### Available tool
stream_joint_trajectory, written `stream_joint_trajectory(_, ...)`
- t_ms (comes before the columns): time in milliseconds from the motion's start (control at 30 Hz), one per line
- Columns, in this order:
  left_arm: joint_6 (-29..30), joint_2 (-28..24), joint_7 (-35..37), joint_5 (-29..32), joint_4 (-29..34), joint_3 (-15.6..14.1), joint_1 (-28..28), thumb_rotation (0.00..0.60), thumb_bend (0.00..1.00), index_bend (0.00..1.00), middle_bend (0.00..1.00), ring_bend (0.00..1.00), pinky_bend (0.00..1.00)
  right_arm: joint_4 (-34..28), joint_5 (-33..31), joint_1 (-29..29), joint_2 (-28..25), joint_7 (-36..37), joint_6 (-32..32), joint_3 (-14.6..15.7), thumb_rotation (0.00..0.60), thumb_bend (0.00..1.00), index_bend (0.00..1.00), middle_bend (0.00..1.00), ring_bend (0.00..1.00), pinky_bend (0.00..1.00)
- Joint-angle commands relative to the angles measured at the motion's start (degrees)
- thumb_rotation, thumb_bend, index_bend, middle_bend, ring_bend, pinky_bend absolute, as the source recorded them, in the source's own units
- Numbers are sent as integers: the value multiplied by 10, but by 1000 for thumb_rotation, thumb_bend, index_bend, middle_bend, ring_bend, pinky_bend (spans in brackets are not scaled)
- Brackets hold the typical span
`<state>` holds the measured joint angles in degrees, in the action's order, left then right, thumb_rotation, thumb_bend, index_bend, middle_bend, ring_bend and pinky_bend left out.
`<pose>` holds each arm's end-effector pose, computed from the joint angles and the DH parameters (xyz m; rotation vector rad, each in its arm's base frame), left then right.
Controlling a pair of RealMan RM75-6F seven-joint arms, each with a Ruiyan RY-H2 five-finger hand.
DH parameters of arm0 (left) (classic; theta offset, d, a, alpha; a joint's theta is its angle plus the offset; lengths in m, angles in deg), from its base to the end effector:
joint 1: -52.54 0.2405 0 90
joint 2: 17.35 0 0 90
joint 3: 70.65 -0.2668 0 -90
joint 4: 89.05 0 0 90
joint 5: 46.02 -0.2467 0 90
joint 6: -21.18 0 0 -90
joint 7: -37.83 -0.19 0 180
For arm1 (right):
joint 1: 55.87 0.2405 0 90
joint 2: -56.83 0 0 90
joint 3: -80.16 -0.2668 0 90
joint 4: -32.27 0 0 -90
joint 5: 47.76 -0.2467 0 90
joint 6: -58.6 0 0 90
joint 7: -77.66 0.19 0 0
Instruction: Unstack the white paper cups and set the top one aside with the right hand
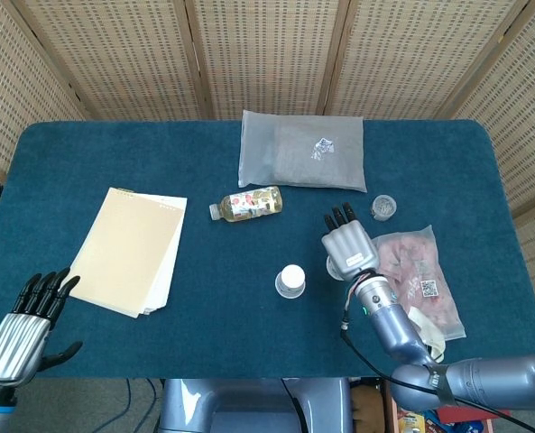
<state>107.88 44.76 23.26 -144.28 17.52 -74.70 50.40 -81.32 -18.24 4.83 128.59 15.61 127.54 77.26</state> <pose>-0.2590 0.1802 0.0961 -1.5912 -0.8612 -0.9217 -0.0925 -0.3794 0.0006 1.9487 -0.5236 0.4121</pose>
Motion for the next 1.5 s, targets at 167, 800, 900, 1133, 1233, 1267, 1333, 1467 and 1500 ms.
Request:
stream_joint_trajectory(167, -2, 1, -3, 0, 0, -1, 0, 600, 189, 0, 0, 0, 0, 36, 34, -33, 9, 53, -25, 25, 600, 317, 494, 138, 0, 0)
stream_joint_trajectory(800, 1, 0, -2, -4, 3, -2, 2, 600, 189, 0, 0, 0, 0, 73, 73, -74, 17, 99, -42, 51, 600, 317, 352, 0, 0, 0)
stream_joint_trajectory(900, 3, -1, -1, -6, 3, -2, 3, 600, 190, 0, 0, 0, 0, 69, 66, -76, 13, 94, -38, 52, 600, 316, 291, 0, 0, 0)
stream_joint_trajectory(1133, 5, -2, 3, -6, 3, -1, 3, 600, 190, 0, 0, 0, 0, 41, 63, -87, -13, 101, -17, 46, 600, 302, 201, 0, 0, 0)
stream_joint_trajectory(1233, 9, -3, 6, -6, 2, 0, 4, 600, 190, 0, 0, 0, 0, 8, 98, -108, -36, 140, 8, 39, 600, 293, 191, 0, 0, 0)
stream_joint_trajectory(1267, 9, -3, 7, -6, 2, 1, 4, 600, 189, 0, 0, 0, 0, -4, 115, -117, -44, 158, 13, 38, 600, 288, 190, 0, 0, 0)
stream_joint_trajectory(1333, 9, -4, 8, -4, 1, 1, 5, 600, 189, 0, 0, 0, 0, -25, 152, -138, -57, 199, 23, 40, 600, 282, 180, 0, 0, 0)
stream_joint_trajectory(1467, 6, -3, 7, 2, -1, 3, 4, 600, 190, 0, 0, 0, 0, -33, 311, -223, -71, 317, 82, 80, 600, 262, 113, 0, 0, 0)
stream_joint_trajectory(1500, 6, -2, 7, 2, -1, 3, 4, 600, 189, 0, 0, 0, 0, -25, 341, -240, -67, 340, 96, 88, 600, 260, 103, 0, 0, 0)
